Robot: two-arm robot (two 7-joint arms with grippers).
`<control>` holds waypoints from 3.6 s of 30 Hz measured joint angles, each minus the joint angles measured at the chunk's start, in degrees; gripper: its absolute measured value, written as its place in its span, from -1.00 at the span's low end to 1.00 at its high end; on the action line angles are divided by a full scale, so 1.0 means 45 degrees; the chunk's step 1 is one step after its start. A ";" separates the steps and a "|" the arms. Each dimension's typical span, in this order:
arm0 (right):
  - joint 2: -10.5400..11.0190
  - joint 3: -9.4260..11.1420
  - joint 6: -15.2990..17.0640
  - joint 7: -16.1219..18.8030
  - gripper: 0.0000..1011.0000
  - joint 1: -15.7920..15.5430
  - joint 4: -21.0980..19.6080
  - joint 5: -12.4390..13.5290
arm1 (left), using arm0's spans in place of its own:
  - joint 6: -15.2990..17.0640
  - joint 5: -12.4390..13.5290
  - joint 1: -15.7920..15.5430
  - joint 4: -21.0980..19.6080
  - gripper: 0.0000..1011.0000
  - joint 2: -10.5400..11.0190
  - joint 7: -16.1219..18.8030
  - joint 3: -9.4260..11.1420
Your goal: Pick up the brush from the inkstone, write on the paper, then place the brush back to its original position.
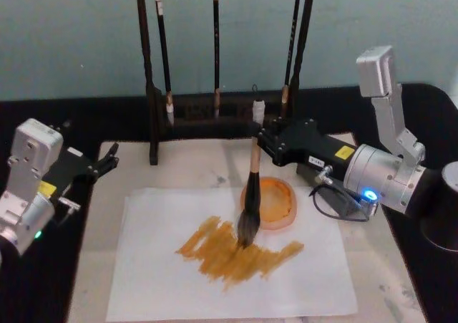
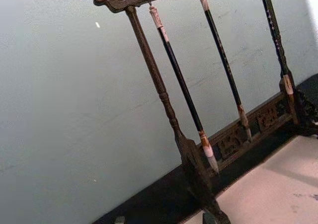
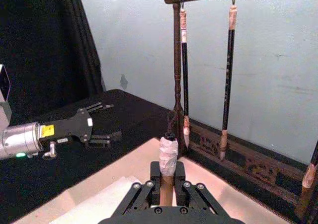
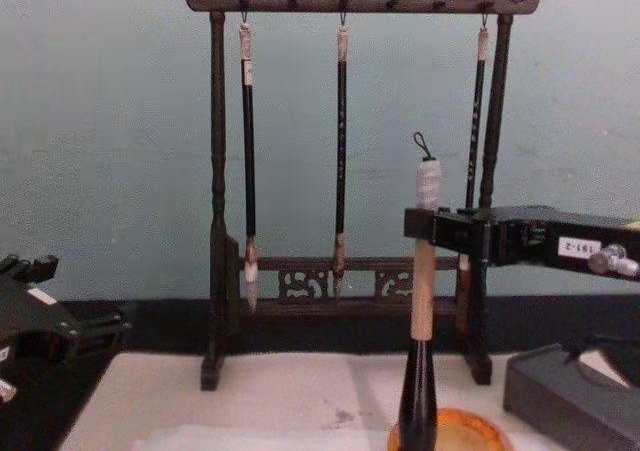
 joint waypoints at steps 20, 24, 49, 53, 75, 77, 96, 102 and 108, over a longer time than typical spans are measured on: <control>-0.0150 0.0238 0.1090 0.0443 -0.67 -0.0268 -0.1167 0.1254 | 0.0000 0.0000 -0.0001 0.0000 1.00 0.0000 0.0000 0.0000; -0.0137 0.0035 0.1142 0.0489 -0.67 -0.0271 -0.1277 0.1338 | 0.0000 0.0000 0.0000 0.0000 1.00 0.0000 0.0000 0.0000; 0.0270 -0.0248 0.1053 0.0452 -0.67 -0.0330 -0.0913 0.1499 | 0.0000 0.0000 0.0000 0.0001 1.00 0.0000 0.0000 0.0000; 0.0317 -0.0162 0.1001 0.0391 -0.67 -0.0323 -0.0812 0.1492 | 0.0000 0.0001 0.0000 0.0001 1.00 0.0000 0.0000 0.0000; 0.0343 0.0426 0.0816 0.0060 -0.67 -0.0253 -0.0207 0.1037 | 0.0000 0.0001 0.0000 0.0000 1.00 0.0000 0.0000 0.0000; 0.0326 0.0466 0.0818 0.0060 -0.67 -0.0248 -0.0197 0.1037 | 0.0000 0.0000 0.0000 0.0000 1.00 0.0000 0.0000 0.0000; 0.0304 0.0569 0.1031 0.0295 -0.67 -0.0489 -0.1083 0.1508 | 0.0000 0.0000 -0.0001 0.0001 1.00 0.0000 0.0000 -0.0001; 0.0330 0.0587 0.0697 0.0150 -0.67 -0.0569 -0.1617 0.1531 | 0.0000 0.0000 -0.0001 0.0000 1.00 0.0000 0.0000 0.0000; 0.0306 0.0576 0.0382 0.0081 -0.67 -0.0540 -0.1829 0.1306 | 0.0000 0.0000 -0.0001 0.0000 1.00 0.0000 0.0000 0.0000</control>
